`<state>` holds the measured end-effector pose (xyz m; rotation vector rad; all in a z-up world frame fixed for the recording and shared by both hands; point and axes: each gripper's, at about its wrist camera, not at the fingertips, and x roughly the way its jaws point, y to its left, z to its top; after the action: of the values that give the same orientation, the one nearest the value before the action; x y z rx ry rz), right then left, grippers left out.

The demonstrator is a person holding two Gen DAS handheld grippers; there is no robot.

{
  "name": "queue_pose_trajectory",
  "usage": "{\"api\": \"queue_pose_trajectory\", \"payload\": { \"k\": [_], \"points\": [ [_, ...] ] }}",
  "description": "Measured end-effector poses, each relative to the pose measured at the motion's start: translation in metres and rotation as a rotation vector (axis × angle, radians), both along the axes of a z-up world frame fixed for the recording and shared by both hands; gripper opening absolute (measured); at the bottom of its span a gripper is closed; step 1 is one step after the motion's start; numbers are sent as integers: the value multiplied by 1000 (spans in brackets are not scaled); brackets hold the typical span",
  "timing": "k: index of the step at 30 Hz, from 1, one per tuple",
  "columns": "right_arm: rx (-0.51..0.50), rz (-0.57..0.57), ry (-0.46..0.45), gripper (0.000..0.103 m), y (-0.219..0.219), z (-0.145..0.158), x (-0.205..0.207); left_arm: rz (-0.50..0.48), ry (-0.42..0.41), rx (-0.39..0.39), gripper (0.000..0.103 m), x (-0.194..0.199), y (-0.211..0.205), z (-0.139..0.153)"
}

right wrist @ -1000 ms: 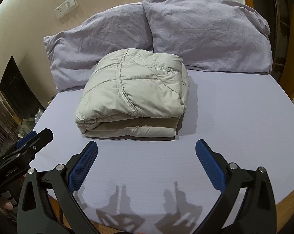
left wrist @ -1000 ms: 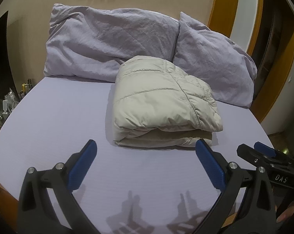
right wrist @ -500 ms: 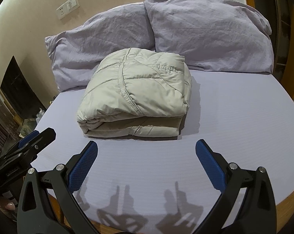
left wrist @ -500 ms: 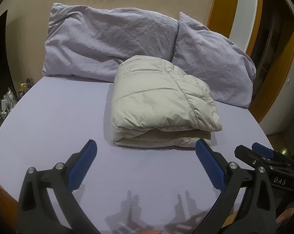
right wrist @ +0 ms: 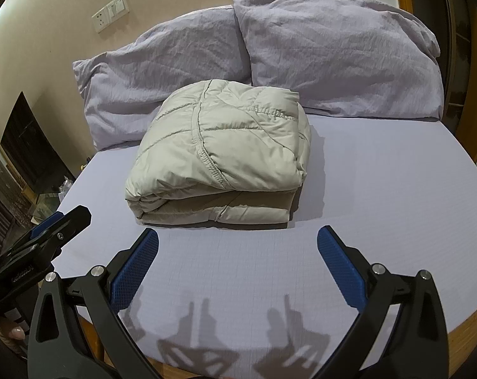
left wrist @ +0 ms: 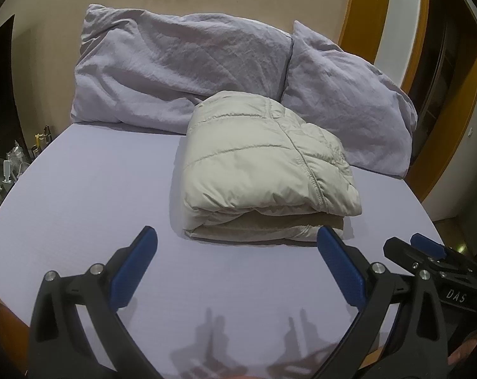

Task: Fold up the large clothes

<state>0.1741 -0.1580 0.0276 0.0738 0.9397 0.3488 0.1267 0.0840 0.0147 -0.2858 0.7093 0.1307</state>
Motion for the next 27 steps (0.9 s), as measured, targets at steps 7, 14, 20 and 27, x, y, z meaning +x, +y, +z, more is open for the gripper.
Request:
{"api": "queue_pose_trajectory", "payload": {
  "k": [7, 14, 20, 27],
  "points": [
    [0, 0, 0, 102, 0, 0, 0, 0, 0, 0, 101, 0, -1, 1],
    [1, 0, 1, 102, 1, -1, 0, 0, 0, -2, 101, 0, 0, 1],
    [1, -1, 2, 102, 1, -1, 1, 0, 2, -2, 101, 0, 1, 0],
    [3, -3, 5, 102, 0, -3, 1, 8, 8, -5, 101, 2, 1, -3]
  ]
}}
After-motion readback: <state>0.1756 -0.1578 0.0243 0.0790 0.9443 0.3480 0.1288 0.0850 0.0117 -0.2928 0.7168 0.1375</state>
